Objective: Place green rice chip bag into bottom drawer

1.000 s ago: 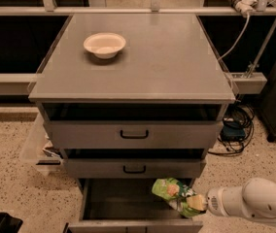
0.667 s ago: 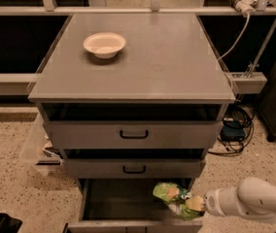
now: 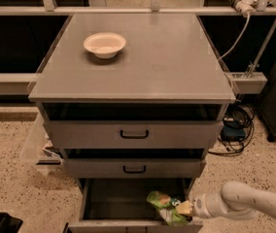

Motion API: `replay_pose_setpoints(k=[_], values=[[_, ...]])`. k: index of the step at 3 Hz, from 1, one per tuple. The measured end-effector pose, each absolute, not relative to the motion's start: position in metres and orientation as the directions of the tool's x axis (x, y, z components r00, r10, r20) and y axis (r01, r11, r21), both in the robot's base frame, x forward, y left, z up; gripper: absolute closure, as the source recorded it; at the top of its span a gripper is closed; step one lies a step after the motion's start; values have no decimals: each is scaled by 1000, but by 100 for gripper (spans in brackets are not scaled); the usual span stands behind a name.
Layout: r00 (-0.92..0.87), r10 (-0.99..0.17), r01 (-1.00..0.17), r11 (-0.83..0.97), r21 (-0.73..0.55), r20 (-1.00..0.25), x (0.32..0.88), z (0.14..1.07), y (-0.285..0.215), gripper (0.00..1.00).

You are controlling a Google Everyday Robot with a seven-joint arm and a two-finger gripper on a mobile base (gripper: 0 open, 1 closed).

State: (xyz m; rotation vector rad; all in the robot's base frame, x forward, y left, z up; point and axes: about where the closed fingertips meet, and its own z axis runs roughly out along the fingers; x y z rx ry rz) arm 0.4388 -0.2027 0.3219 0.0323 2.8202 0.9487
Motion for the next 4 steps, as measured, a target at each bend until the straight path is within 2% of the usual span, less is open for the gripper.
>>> replay_pose_setpoints(k=[1, 3, 4], values=[[-991, 55, -36, 777, 629, -125, 452, 289, -186, 100], [-973, -11, -151, 789, 596, -231, 507, 280, -163, 100], [-978, 5, -122, 801, 586, -211, 507, 264, -165, 100]])
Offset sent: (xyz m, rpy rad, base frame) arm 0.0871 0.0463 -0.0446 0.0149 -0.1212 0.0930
